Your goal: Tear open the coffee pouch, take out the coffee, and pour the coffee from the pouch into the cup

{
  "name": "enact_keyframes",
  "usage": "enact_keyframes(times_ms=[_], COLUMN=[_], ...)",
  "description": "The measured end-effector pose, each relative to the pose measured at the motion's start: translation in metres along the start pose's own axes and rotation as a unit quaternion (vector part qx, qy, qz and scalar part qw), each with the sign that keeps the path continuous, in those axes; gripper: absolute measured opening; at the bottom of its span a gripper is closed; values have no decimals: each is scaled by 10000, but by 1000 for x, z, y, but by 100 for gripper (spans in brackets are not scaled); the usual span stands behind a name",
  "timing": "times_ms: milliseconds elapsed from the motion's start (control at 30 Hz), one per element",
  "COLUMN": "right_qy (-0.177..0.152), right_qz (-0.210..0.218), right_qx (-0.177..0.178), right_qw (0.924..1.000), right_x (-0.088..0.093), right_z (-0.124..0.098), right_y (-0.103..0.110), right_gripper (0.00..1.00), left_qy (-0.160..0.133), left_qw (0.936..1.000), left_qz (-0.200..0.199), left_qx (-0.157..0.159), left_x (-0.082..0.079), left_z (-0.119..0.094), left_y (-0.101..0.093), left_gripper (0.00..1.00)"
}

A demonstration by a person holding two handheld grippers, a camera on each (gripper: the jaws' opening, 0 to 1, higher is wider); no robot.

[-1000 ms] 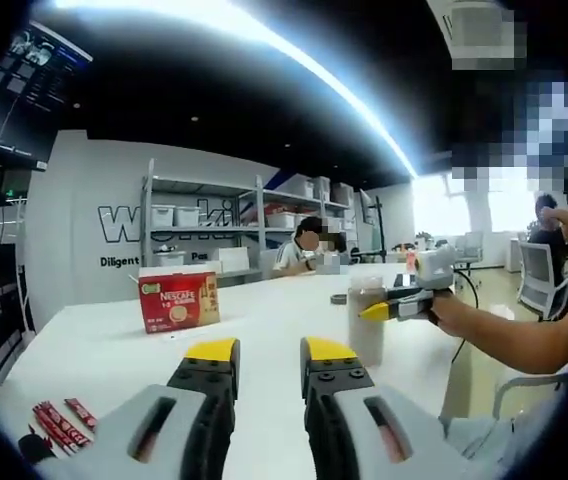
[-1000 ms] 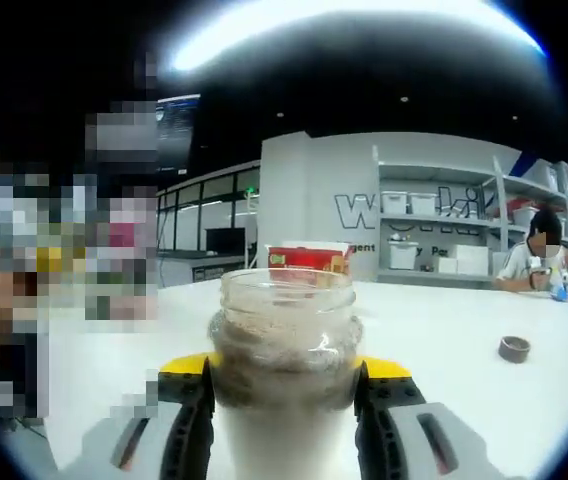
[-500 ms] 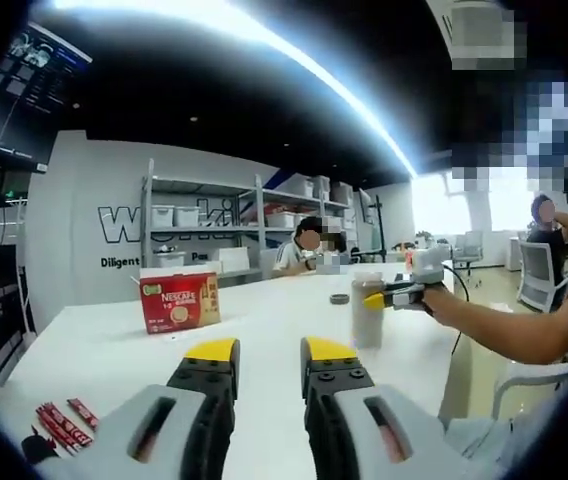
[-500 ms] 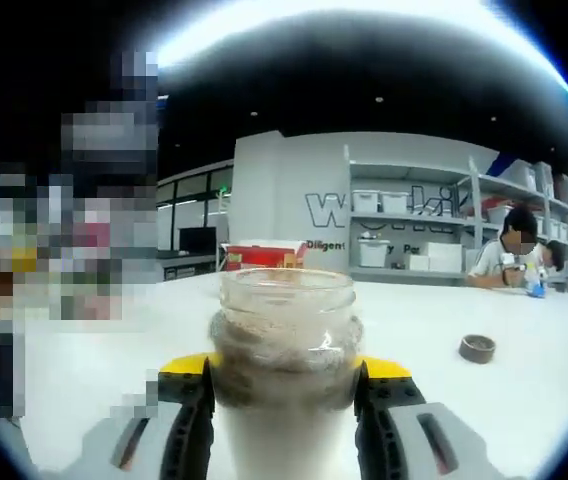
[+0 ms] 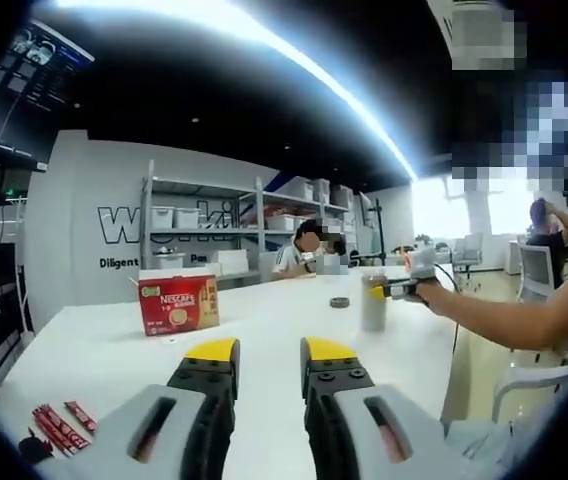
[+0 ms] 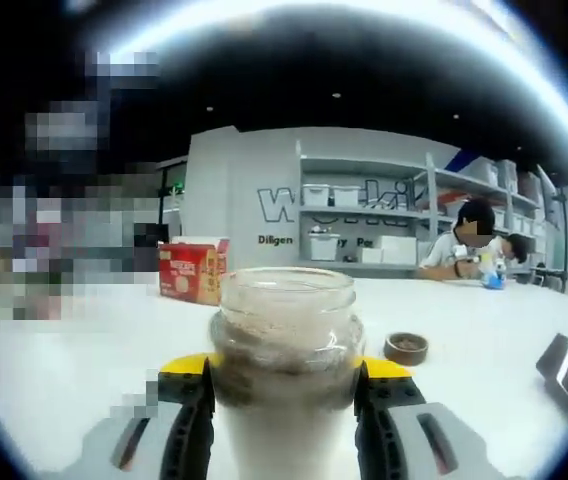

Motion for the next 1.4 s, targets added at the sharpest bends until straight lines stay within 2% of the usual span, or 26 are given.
enact_keyframes(times_ms=[67,200,433,900,1067,1133,1200,1267,1300,1367,1400], right_qy=[-6,24,18,-27,-49,-103,-128,-133,-130,-111,-114], right_qz=[58,100,113,325,358,367,379,386,386,389,391], right_qx=[129,242,346,848,947,993,1023,1033,1042,1053,1059], right_qw=[9999,9997,9993,9959,9949,9943,9940,9938,9937,9936,9935], right_x=[0,-1,-1,-7,-8,-7,-8,-8,-8,-8,-8], right_z=[4,7,9,30,34,35,36,37,37,36,36], right_y=[-19,-35,-44,-98,-105,-108,-109,-110,-108,-109,-110], right_gripper=[55,55,55,55,56,56,56,56,56,56,56], left_qy=[41,81,61,115,105,99,-51,-382,-604,-454,-505], left_qw=[10000,9999,10000,9999,9999,9999,9999,9991,9979,9987,9983], left_qz=[41,63,35,61,22,25,75,121,189,226,276], left_qx=[21,17,8,12,-17,48,58,101,127,97,47], left_x=[2,4,4,6,6,8,8,4,2,3,2], left_z=[2,1,2,6,5,7,9,8,7,6,5], left_y=[-3,-5,-3,-3,2,4,5,7,9,13,13], left_gripper=[27,27,26,27,28,31,36,43,51,64,66])
Point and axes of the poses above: the point that each gripper's makers call its tool centre point, and the gripper's own axes: z roughly forward along the fingers, y roughly to its left, x roughly out of its underside, the point moved 9 cm from there along -z, roughly backward along the fingers, and after that the axes turned 15 degrees about y, right-handed, at the moved point
